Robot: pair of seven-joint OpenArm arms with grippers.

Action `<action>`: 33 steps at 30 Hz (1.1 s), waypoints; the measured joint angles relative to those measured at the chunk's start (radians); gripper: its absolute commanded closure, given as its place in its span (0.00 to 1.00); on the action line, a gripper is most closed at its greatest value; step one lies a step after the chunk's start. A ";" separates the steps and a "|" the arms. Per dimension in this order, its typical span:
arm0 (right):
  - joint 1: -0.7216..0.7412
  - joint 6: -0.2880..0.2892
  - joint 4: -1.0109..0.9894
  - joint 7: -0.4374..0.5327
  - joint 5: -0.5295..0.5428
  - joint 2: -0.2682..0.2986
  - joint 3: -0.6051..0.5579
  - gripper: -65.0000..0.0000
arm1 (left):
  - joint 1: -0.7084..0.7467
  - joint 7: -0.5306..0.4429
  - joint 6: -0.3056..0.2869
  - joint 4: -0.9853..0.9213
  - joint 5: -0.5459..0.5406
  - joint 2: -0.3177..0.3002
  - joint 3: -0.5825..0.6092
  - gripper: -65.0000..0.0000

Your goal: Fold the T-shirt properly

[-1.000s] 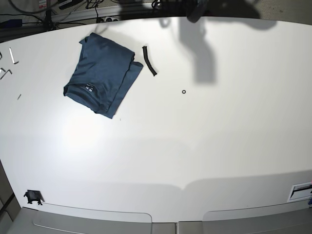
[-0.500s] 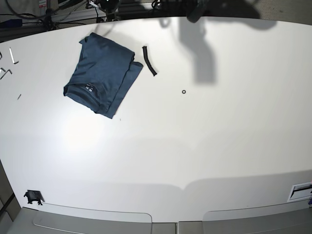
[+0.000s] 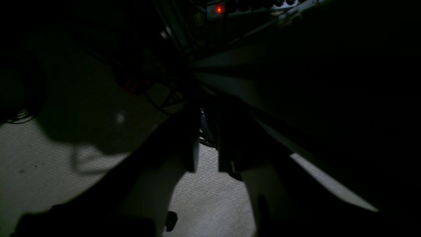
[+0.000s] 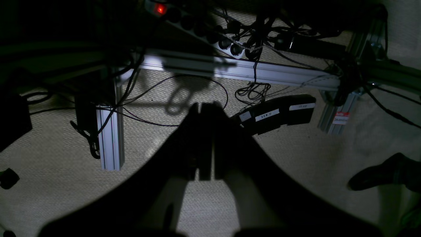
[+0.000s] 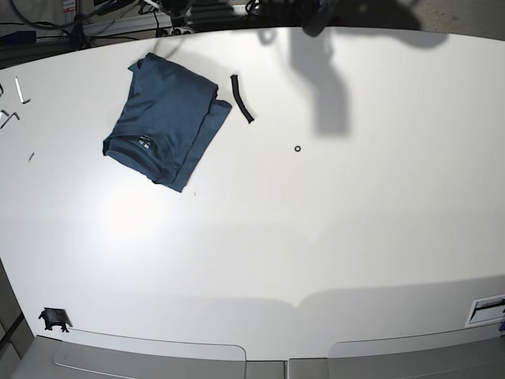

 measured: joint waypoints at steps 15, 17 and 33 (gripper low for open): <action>0.000 -0.005 0.000 0.000 0.000 -0.136 0.000 1.00 | 0.000 0.000 0.000 0.000 0.000 0.000 0.000 0.88; 0.000 -0.005 0.000 0.000 0.000 -0.146 0.000 1.00 | 0.000 0.000 0.000 0.000 0.000 0.000 0.000 0.88; 0.000 -0.005 0.000 0.000 0.000 -0.149 0.000 1.00 | 0.000 0.000 0.000 0.000 0.000 0.000 0.000 0.88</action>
